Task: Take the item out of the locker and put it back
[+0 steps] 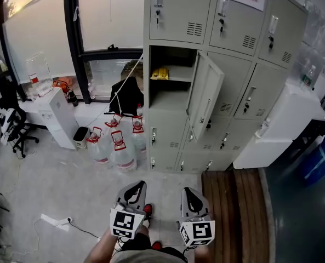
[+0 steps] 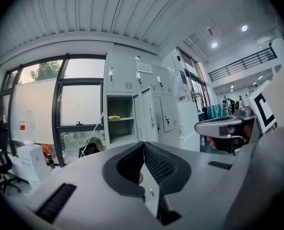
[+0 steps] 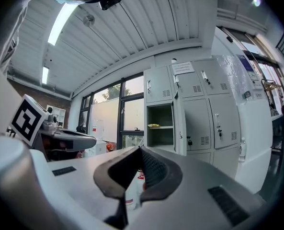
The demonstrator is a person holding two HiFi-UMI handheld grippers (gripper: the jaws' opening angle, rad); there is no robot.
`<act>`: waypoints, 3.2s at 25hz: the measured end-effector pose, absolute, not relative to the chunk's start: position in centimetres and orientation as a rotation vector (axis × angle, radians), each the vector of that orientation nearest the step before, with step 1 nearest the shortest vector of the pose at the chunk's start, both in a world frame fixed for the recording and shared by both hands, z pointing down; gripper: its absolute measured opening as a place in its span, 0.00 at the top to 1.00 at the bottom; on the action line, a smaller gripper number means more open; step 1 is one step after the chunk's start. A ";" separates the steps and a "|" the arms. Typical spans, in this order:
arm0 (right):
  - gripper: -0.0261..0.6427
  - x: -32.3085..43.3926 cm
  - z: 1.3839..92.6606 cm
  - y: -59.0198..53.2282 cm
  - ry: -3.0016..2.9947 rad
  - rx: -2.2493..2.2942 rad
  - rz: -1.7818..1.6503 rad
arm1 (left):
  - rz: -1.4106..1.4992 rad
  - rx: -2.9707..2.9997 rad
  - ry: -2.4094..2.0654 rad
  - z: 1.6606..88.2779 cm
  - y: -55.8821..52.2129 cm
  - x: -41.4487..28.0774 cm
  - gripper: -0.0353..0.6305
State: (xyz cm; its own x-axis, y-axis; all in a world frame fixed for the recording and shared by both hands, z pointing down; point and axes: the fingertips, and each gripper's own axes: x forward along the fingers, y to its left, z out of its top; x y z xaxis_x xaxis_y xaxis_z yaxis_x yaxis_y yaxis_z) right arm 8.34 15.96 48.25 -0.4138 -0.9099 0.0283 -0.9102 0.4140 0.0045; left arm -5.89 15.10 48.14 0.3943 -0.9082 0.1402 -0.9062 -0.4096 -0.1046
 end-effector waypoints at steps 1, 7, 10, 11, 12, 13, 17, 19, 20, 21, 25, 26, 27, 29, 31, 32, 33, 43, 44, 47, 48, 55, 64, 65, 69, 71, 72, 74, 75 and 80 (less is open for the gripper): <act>0.93 8.3 48.3 15.3 -2.622 1.681 0.013 | -0.272 -2.613 1.700 48.1 14.3 -5.8 0.91; 0.93 8.4 48.2 9.0 -2.618 1.695 0.005 | -0.261 -2.611 1.692 47.9 7.8 -5.7 0.91; 0.93 8.4 48.4 4.9 -2.607 1.702 0.015 | -0.266 -2.614 1.689 48.0 3.5 -5.9 0.91; 0.93 8.2 48.3 3.4 -2.609 1.700 0.014 | -0.266 -2.617 1.689 47.9 2.0 -5.9 0.91; 0.93 8.1 48.2 2.0 -2.612 1.697 0.012 | -0.266 -2.619 1.688 47.8 0.5 -6.0 0.91; 0.93 8.0 48.1 0.4 -2.612 1.699 0.013 | -0.265 -2.622 1.686 47.7 -1.0 -6.1 0.91; 0.93 7.7 47.5 -5.7 -2.602 1.727 0.037 | -0.283 -2.640 1.671 47.5 -7.1 -6.3 0.91; 0.93 7.5 47.4 -8.6 -2.598 1.733 0.044 | -0.293 -2.647 1.667 47.5 -10.0 -6.4 0.91; 0.93 7.4 47.3 -10.0 -2.596 1.735 0.046 | -0.296 -2.649 1.664 47.5 -11.3 -6.5 0.91; 0.93 7.3 47.3 -11.3 -2.595 1.738 0.048 | -0.299 -2.651 1.659 47.5 -12.6 -6.6 0.91; 0.93 6.6 47.2 -16.2 -2.594 1.749 0.049 | -0.302 -2.655 1.637 47.4 -17.1 -6.7 0.91; 0.93 6.4 47.2 -17.2 -2.595 1.751 0.048 | -0.302 -2.659 1.630 47.4 -18.0 -6.7 0.91; 0.93 6.2 47.1 -18.1 -2.597 1.751 0.046 | -0.302 -2.663 1.623 47.5 -18.8 -6.8 0.91; 0.93 5.8 47.0 -19.8 -2.599 1.750 0.038 | -0.304 -2.666 1.613 47.6 -20.3 -6.9 0.91; 0.93 5.5 47.0 -21.2 -2.597 1.750 0.031 | -0.304 -2.661 1.610 47.6 -21.7 -7.1 0.91; 0.93 5.4 47.0 -21.8 -2.596 1.752 0.029 | -0.306 -2.653 1.611 47.6 -22.4 -7.3 0.91; 0.93 5.3 47.0 -22.3 -2.596 1.753 0.030 | -0.309 -2.640 1.613 47.5 -23.1 -7.4 0.91; 0.93 5.3 46.8 -25.2 -2.584 1.761 0.018 | -0.402 -2.320 1.575 43.0 -29.4 -8.3 0.91; 0.93 5.4 46.8 -25.4 -2.585 1.763 0.016 | -0.424 -2.297 1.557 42.7 -29.8 -8.2 0.91; 0.93 5.5 46.7 -26.1 -2.588 1.770 0.013 | -0.513 -2.244 1.481 42.0 -31.3 -7.5 0.91; 0.93 5.5 46.6 -26.3 -2.592 1.773 0.016 | -0.545 -2.217 1.459 41.8 -31.7 -7.3 0.86; 0.93 4.8 46.9 -27.0 -2.614 1.756 0.031 | -0.701 -2.004 1.415 40.2 -34.8 -6.3 0.66; 0.93 5.2 47.1 -27.3 -2.601 1.776 0.040 | -0.852 -1.957 1.382 41.9 -38.2 -5.6 0.60; 0.93 5.4 47.1 -27.3 -2.596 1.781 0.039 | -0.867 -1.960 1.381 42.2 -38.4 -5.6 0.60; 0.93 5.7 47.1 -27.4 -2.570 1.788 0.011 | -0.899 -1.954 1.395 42.7 -39.1 -5.9 0.60; 0.93 5.6 47.2 -27.4 -2.571 1.788 0.018 | -0.906 -1.941 1.408 42.8 -39.5 -6.0 0.60; 0.93 5.6 47.2 -27.4 -2.572 1.788 0.023 | -0.907 -1.933 1.418 42.8 -39.7 -6.2 0.61; 0.93 5.5 47.4 -27.4 -2.571 1.786 0.029 | -0.907 -1.916 1.438 42.8 -39.9 -6.5 0.69; 0.93 5.5 47.4 -27.4 -2.570 1.784 0.031 | -0.907 -1.912 1.442 42.8 -39.9 -6.6 0.70; 0.93 5.7 47.6 -27.4 -2.561 1.787 0.040 | -0.898 -1.913 1.448 42.5 -39.9 -6.7 0.76</act>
